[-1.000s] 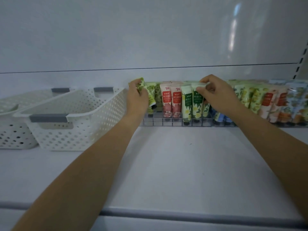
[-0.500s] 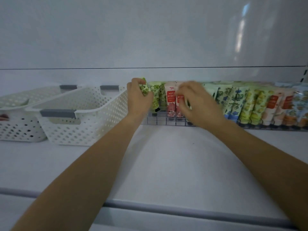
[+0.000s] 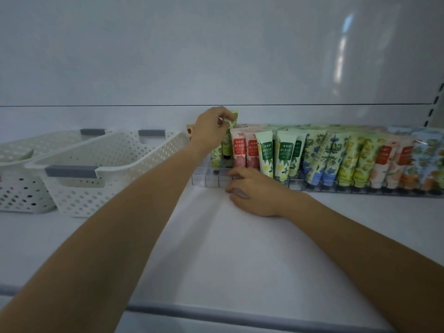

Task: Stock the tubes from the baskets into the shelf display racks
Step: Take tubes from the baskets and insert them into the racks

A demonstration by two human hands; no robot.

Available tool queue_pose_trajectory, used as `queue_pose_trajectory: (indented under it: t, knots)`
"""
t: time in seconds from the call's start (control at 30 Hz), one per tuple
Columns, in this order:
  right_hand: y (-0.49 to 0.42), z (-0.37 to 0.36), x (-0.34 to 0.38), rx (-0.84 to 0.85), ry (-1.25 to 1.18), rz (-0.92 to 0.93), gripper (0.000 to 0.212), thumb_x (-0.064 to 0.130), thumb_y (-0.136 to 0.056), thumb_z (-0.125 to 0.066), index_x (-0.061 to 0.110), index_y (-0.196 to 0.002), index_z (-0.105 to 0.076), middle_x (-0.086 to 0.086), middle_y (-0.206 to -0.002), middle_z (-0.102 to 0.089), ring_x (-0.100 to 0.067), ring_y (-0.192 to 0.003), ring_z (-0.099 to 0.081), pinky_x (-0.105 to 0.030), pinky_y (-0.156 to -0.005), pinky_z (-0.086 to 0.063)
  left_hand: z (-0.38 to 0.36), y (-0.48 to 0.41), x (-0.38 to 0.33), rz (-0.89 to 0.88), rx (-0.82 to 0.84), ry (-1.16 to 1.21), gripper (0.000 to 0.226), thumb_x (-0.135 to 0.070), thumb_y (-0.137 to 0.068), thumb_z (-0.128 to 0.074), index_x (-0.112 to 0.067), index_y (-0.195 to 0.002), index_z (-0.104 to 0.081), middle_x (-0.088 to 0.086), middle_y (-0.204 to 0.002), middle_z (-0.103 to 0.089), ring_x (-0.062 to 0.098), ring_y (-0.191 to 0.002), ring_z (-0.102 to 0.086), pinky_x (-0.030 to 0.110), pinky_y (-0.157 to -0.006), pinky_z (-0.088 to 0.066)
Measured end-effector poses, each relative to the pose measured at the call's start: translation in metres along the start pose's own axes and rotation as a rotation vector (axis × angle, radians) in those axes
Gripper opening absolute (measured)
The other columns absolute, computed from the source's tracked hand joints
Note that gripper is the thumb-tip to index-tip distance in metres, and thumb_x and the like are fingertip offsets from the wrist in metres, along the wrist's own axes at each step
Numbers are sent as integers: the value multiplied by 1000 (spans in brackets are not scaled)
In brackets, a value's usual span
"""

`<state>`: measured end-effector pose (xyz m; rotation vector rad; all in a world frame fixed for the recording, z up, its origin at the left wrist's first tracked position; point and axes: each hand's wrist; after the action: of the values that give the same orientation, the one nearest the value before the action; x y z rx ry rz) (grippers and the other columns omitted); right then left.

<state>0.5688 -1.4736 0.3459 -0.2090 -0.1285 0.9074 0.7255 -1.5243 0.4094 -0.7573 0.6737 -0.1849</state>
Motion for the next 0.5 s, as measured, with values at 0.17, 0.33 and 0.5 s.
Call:
queue_pose_trajectory:
  t: [0.17,0.33,0.5]
  knots:
    - [-1,1,3,19,-8,-17,36,29,-96,-43,15,-127,-55,-6,-145,-31,-26,-129,-32,-35,-108,-29,16,-9,-2,-73,344,-271,28,-12,-86,-62,-12,-114,-60,5,-116,-61,19,-106,-56,27,-91,-41]
    - [1,3,4,35,-7,-18,35,29,-97,-41,17,-128,-54,-5,-147,-29,-24,-131,-30,-37,-109,-28,21,-16,-3,-106,306,-236,26,-9,-87,-59,-10,-113,-60,4,-119,-60,12,-109,-48,11,-85,-32]
    - [2,3,3,-1,-22,3,38,27,-96,-44,17,-132,-48,-3,-146,-31,-20,-133,-28,-32,-110,-26,39,-23,4,-173,305,-282,26,-5,-87,-55,-10,-113,-59,4,-119,-60,7,-98,-45,6,-76,-28]
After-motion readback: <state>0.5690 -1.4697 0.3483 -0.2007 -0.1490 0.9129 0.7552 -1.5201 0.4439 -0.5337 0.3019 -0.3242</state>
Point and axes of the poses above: each hand's wrist, its own y-axis away from the middle knuckle, its own z-axis out of the back of the hand, x = y × z
